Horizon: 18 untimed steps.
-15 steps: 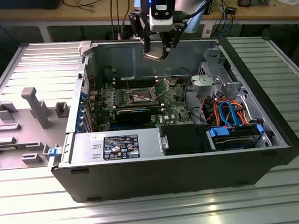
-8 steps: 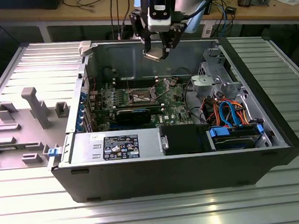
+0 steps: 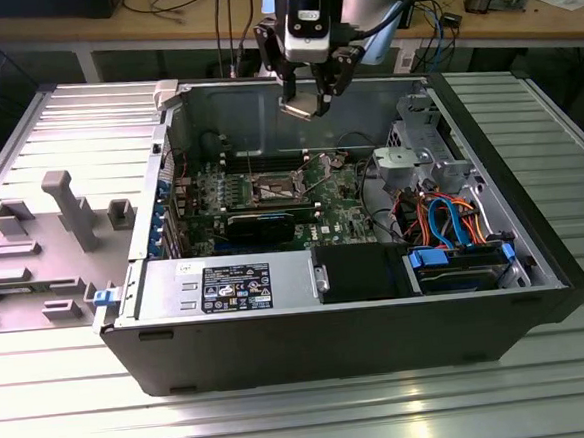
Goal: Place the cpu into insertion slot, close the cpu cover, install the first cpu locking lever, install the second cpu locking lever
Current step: 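Place the cpu into insertion slot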
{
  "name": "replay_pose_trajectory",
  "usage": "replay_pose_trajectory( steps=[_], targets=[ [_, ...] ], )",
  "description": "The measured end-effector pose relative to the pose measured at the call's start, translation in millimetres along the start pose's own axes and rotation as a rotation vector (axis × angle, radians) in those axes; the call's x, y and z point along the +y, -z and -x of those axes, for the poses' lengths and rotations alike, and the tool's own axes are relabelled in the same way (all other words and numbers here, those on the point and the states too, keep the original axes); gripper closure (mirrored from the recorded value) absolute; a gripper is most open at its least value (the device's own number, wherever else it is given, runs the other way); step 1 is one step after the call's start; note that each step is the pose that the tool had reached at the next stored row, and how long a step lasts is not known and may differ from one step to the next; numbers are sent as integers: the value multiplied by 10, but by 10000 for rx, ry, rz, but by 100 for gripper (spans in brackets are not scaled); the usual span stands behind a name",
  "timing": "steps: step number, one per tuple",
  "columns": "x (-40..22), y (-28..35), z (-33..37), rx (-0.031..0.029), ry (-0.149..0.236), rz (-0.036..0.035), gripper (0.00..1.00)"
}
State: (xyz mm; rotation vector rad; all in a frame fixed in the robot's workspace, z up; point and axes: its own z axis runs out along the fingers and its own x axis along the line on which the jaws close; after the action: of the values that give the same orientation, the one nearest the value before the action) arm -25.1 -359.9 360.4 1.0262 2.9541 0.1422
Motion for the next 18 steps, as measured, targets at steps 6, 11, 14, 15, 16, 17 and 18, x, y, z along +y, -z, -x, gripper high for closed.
replay_pose_trajectory(
  steps=[6,11,14,15,16,17,18],
  targets=[
    [0,-2,0,-28,-318,6,45],
    [0,-5,0,-59,-661,12,45],
    [0,-6,0,-70,-784,15,45],
    [0,-6,0,-74,-830,16,45],
    [-1,-7,0,-80,-896,17,45],
    [-1,-7,0,-84,-940,18,45],
    [-1,-7,0,-88,-981,18,45]
  ],
)
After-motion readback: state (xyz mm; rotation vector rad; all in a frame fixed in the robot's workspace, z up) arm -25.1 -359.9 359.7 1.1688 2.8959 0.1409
